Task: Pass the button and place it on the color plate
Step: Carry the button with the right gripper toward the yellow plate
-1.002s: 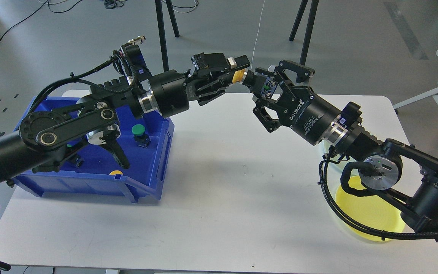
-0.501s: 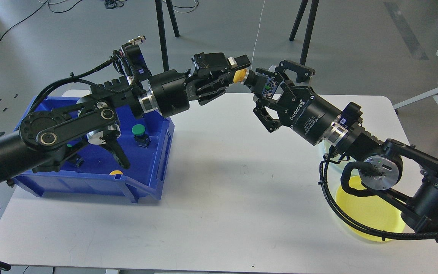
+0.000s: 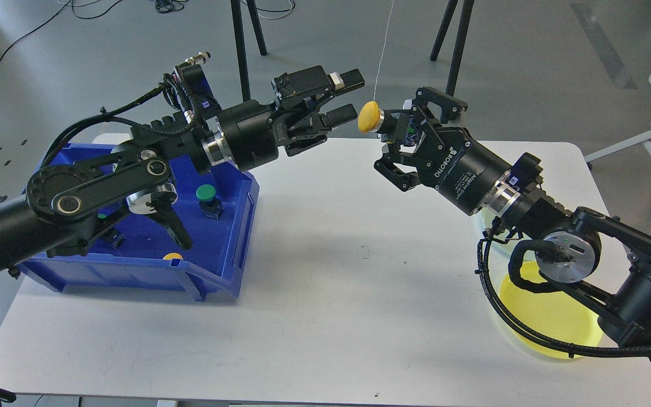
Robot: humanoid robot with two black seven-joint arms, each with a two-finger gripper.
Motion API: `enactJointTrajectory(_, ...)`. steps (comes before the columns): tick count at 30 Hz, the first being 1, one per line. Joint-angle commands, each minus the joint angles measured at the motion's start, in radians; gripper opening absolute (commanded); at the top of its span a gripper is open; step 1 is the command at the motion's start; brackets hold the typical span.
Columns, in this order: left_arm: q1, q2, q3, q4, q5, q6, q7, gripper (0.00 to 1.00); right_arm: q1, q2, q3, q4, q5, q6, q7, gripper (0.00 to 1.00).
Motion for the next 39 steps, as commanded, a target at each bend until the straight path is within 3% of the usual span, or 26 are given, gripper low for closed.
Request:
enactJointTrajectory(1, 0.002, 0.000, -0.001, 0.000, -0.001, 0.000, 0.000, 0.78, -0.030, -0.019, 0.032, 0.003, 0.001, 0.007, 0.000, 0.00)
enactJointTrajectory(13, 0.005, 0.000, -0.006, 0.003, -0.003, 0.000, 0.000, 0.79, -0.113, -0.048, 0.107, 0.026, 0.001, 0.035, 0.000, 0.00)
enactJointTrajectory(21, 0.008, -0.002, -0.014, 0.008, -0.004, 0.000, 0.000, 0.80, -0.323, -0.200, 0.288, 0.027, 0.001, 0.122, 0.003, 0.00)
enactJointTrajectory(25, 0.011, -0.002, -0.015, 0.008, -0.004, 0.000, 0.000, 0.80, -0.466, -0.290, 0.380, 0.032, -0.002, 0.116, 0.009, 0.00)
enactJointTrajectory(28, 0.011, -0.002, -0.015, 0.008, -0.004, 0.000, 0.000, 0.80, -0.579, -0.367, 0.423, 0.033, -0.011, 0.048, 0.021, 0.00)
enactJointTrajectory(32, 0.011, -0.002, -0.015, 0.008, -0.006, -0.002, 0.000, 0.80, -0.687, -0.448, 0.428, 0.026, -0.063, -0.103, 0.072, 0.00)
enactJointTrajectory(34, 0.011, -0.002, -0.015, 0.010, -0.010, -0.002, 0.000, 0.81, -0.745, -0.467, 0.423, 0.029, -0.146, -0.195, 0.074, 0.00)
enactJointTrajectory(37, 0.011, 0.001, -0.015, 0.010, -0.044, 0.003, 0.000, 0.92, -0.831, -0.470, 0.415, 0.030, -0.290, -0.327, 0.071, 0.00)
enactJointTrajectory(39, 0.011, 0.017, -0.015, 0.010, -0.058, 0.009, 0.000, 0.92, -0.875, -0.470, 0.405, 0.027, -0.357, -0.387, 0.069, 0.00)
